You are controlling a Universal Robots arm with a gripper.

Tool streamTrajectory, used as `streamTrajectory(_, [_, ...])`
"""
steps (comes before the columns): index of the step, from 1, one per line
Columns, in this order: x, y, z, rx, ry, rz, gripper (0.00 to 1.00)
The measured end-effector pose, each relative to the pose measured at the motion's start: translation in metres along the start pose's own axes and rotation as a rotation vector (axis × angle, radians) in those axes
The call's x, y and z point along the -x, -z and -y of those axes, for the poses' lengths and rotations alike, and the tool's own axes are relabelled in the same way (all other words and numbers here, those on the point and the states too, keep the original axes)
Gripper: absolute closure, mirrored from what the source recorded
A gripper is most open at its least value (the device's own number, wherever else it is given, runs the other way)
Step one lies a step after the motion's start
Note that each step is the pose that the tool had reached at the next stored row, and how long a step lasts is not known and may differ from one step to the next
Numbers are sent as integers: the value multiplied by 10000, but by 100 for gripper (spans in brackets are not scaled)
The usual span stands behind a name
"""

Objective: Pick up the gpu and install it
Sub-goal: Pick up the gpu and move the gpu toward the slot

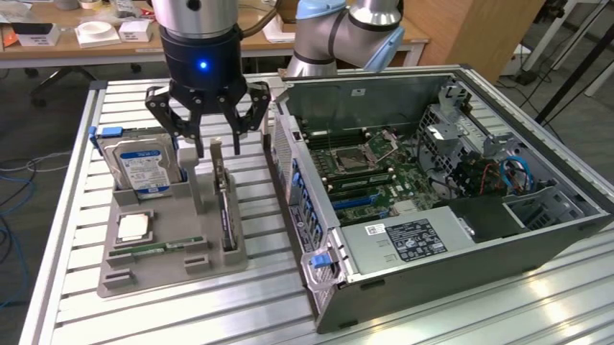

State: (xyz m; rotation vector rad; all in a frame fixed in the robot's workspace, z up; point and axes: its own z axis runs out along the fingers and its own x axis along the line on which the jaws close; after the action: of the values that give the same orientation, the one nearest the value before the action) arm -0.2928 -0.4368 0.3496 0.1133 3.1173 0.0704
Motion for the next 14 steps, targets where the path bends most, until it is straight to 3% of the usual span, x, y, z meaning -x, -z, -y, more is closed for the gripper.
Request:
streamTrajectory(9, [-1,-68,4,3,-1,-1,47])
streamTrajectory(14, [-1,-94,6,49,-1,-3,47])
